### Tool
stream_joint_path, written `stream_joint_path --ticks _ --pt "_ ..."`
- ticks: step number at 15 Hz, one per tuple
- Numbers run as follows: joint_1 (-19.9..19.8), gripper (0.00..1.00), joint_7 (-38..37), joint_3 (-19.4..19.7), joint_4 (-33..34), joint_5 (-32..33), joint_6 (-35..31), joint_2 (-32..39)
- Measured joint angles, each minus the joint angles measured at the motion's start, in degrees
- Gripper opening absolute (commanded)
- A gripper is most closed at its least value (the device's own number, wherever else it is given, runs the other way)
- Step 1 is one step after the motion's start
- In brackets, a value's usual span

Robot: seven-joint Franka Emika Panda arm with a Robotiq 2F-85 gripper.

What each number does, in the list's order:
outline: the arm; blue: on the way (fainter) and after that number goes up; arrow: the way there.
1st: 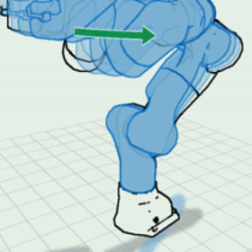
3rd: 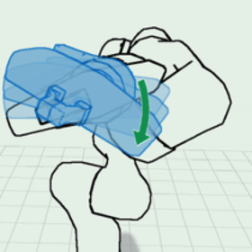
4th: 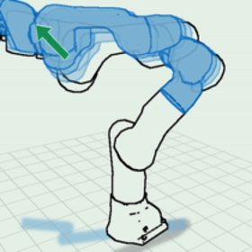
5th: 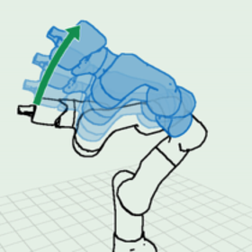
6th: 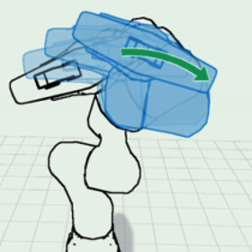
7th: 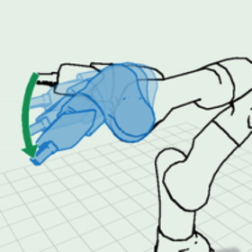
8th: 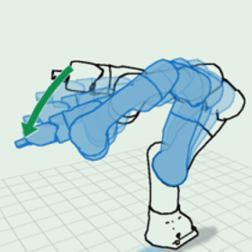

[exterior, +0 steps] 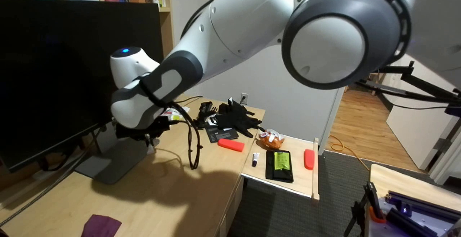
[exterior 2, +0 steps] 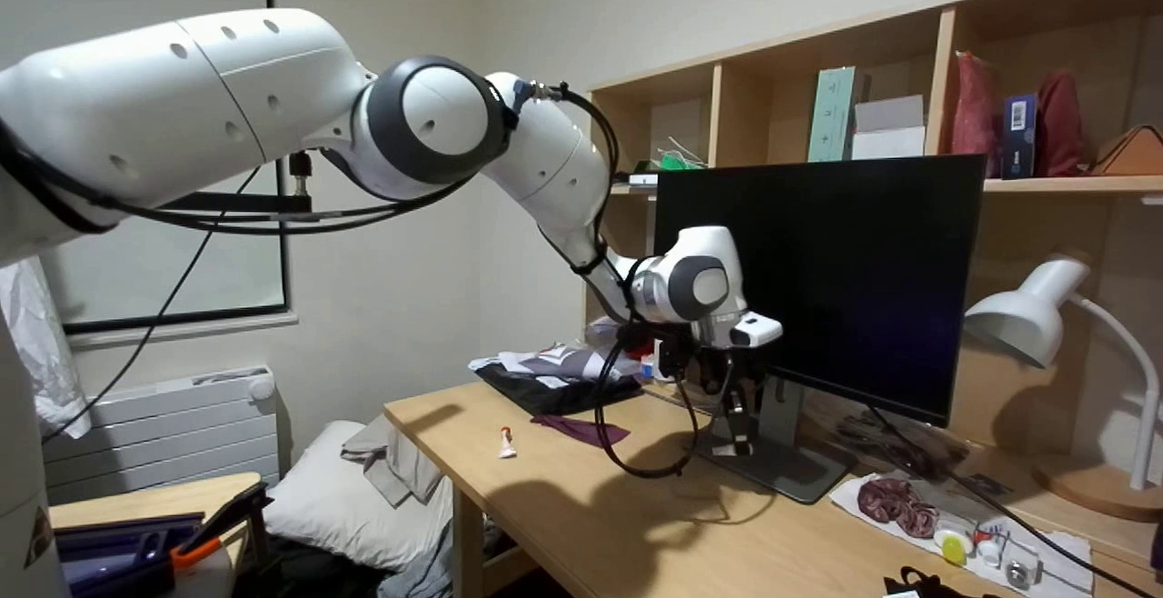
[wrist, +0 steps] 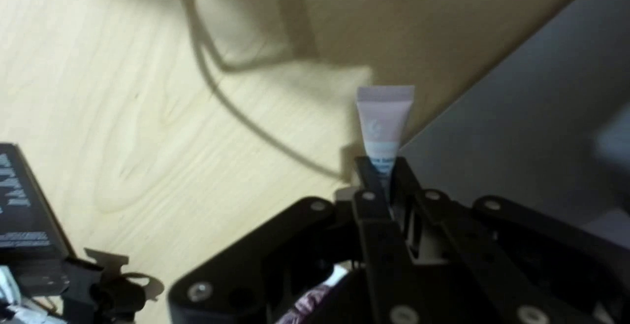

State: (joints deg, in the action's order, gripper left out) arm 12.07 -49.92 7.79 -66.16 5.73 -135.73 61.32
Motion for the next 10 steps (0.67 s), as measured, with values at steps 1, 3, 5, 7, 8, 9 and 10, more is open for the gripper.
stream_joint_path --ticks 1,3,5,7,8,9,10 --pt "-0.4 0.08 -0.4 0.8 -0.5 0.0 0.2 -0.9" --pt "-1.5 0.08 -2.3 2.1 -0.9 -0.6 1.4 -2.5" --pt "-2.8 0.08 -4.7 3.2 -0.8 -1.5 3.8 -4.1" --pt "-4.6 0.08 -7.1 3.9 -0.7 -2.5 6.6 -5.6" --pt "-5.6 0.08 -8.3 4.2 -0.6 -3.0 7.9 -6.2" --pt "-6.5 0.08 -9.7 4.4 -0.4 -3.2 9.1 -6.7" --pt "-7.4 0.08 -11.2 4.7 -0.3 -3.2 10.5 -7.2"
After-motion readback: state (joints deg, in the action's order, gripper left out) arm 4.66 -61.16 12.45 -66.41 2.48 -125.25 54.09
